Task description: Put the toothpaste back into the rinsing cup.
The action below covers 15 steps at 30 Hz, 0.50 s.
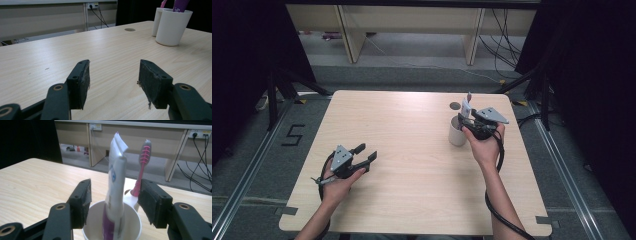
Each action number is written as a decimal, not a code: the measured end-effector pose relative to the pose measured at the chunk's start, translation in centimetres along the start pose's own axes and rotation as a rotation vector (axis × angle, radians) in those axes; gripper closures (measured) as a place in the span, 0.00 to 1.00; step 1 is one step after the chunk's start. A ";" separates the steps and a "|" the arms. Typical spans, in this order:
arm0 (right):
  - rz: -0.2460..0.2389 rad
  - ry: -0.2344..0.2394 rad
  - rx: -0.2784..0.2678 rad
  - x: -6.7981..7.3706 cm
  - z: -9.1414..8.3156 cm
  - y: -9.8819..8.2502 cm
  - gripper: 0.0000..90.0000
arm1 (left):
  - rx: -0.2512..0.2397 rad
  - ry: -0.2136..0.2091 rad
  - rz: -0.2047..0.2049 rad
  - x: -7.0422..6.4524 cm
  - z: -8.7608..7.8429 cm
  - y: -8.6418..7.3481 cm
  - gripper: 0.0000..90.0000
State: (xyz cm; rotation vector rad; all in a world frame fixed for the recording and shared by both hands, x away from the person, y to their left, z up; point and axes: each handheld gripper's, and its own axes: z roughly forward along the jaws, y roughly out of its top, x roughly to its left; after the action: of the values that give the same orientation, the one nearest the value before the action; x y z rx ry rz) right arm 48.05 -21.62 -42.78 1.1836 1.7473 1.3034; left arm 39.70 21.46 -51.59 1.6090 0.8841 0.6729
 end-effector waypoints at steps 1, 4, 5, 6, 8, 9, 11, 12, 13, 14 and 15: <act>-0.008 0.004 -0.004 -0.1 -0.1 0.0 0.48 | 0.001 0.000 0.001 0.0 0.0 0.0 0.47; -0.010 -0.001 -0.003 -0.2 -0.7 -0.2 0.48 | 0.002 0.000 0.000 0.0 0.0 0.0 0.47; -0.007 -0.003 -0.002 -0.2 -0.8 -0.2 0.48 | -0.008 -0.006 -0.002 0.0 0.1 -0.1 0.47; -0.013 0.001 0.002 -0.3 -0.9 -0.2 0.48 | -0.008 -0.005 -0.002 0.0 0.1 -0.1 0.47; -0.016 0.000 0.005 -0.3 -1.2 -0.3 0.47 | -0.008 -0.006 -0.001 0.0 0.1 -0.1 0.47; -0.002 0.000 0.011 -0.2 -1.4 -0.4 0.47 | -0.008 -0.005 -0.001 0.0 0.1 -0.1 0.47; 0.005 0.000 0.008 -0.2 -1.6 -0.4 0.47 | 0.002 0.000 -0.002 0.0 0.0 0.0 0.47; -0.008 0.007 0.008 -0.3 -1.7 -0.5 0.47 | 0.002 0.001 -0.002 0.0 0.0 0.0 0.47; 0.001 0.001 0.009 -0.2 -1.9 -0.5 0.47 | 0.002 0.001 -0.002 0.0 0.0 0.0 0.47; -0.013 0.012 0.005 -0.3 -2.0 -0.5 0.47 | 0.003 0.001 0.001 0.0 0.0 0.0 0.47; -0.001 0.001 0.009 -0.1 -2.3 -0.5 0.46 | 0.002 0.002 0.001 0.0 0.0 0.0 0.47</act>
State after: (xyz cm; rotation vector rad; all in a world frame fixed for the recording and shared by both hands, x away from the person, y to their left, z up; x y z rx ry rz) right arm 45.95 -22.63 -42.57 1.1872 1.7561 1.2969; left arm 39.70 21.50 -51.62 1.6111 0.8861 0.6741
